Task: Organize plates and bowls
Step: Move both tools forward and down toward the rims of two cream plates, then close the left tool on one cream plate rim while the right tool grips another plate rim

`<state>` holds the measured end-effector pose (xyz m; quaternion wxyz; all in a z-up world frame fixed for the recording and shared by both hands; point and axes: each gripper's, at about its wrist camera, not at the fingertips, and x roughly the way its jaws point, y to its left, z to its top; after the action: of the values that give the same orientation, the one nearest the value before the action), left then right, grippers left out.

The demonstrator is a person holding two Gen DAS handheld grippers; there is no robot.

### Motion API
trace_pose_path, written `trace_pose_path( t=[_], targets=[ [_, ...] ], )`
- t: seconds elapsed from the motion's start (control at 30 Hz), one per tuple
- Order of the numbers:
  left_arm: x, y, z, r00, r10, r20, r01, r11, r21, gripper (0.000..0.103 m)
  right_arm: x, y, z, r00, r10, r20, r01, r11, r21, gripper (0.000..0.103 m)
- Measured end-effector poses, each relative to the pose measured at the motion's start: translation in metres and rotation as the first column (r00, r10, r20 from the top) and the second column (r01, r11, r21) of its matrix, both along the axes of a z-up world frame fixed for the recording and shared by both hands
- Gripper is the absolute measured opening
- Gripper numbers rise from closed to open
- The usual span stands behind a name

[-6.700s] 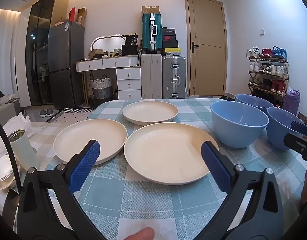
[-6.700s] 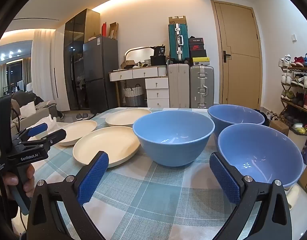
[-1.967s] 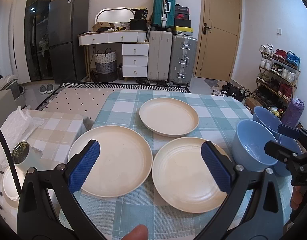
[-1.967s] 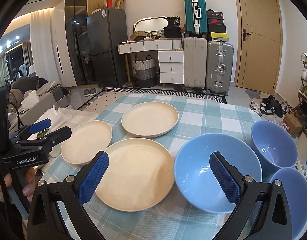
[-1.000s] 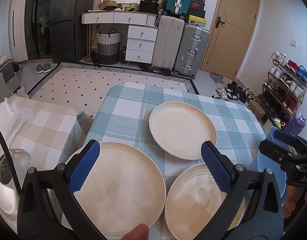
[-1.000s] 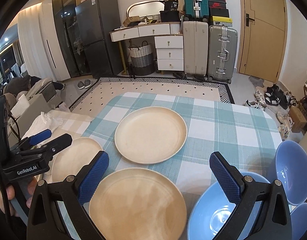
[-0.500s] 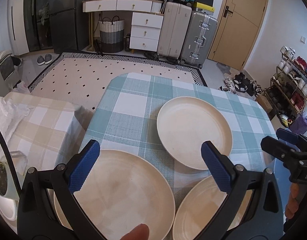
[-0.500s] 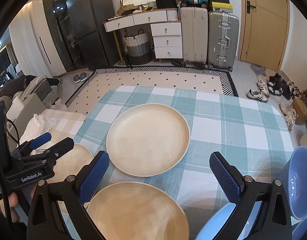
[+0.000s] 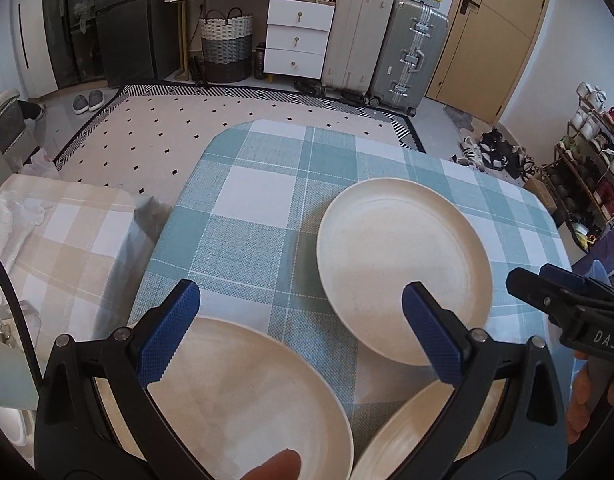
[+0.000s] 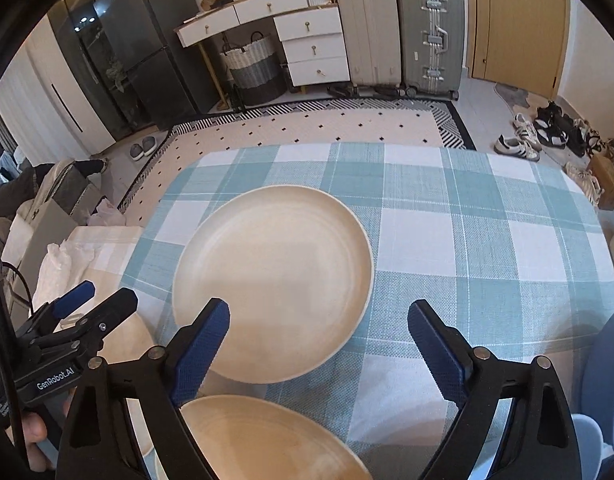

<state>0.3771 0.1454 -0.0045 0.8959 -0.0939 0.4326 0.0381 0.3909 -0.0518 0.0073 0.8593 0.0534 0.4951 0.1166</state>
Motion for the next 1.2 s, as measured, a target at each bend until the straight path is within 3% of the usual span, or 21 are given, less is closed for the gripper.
trace_pose_path(
  t=[0.57, 0.8, 0.9, 1.0, 1.2],
  targets=[
    [0.042, -0.008, -0.038, 0.991, -0.083, -0.105, 0.075, 0.994, -0.076, 0.083, 0.037, -0.014, -0.028, 0.986, -0.083, -0.142, 0.092, 0.994, 0.06, 0.08],
    [0.05, -0.008, -0.045, 0.988, -0.08, -0.132, 0.067, 0.993, -0.097, 0.077, 0.047, -0.014, -0.046, 0.97, -0.113, -0.216, 0.132, 0.989, 0.074, 0.068],
    [0.052, -0.008, -0.047, 0.988, -0.066, -0.137, 0.055, 0.995, -0.086, 0.069, 0.05, -0.011, -0.048, 0.969, -0.115, -0.217, 0.133, 0.989, 0.071, 0.066],
    [0.054, -0.009, -0.051, 0.985, -0.078, -0.153, 0.064, 0.993, -0.095, 0.069, 0.051, -0.008, -0.05, 0.967, -0.127, -0.22, 0.14, 0.989, 0.044, 0.06],
    [0.059, -0.012, -0.061, 0.978, -0.09, -0.187, 0.074, 0.993, -0.09, 0.05, 0.054, -0.003, -0.058, 0.963, -0.127, -0.239, 0.14, 0.99, 0.036, 0.054]
  ],
)
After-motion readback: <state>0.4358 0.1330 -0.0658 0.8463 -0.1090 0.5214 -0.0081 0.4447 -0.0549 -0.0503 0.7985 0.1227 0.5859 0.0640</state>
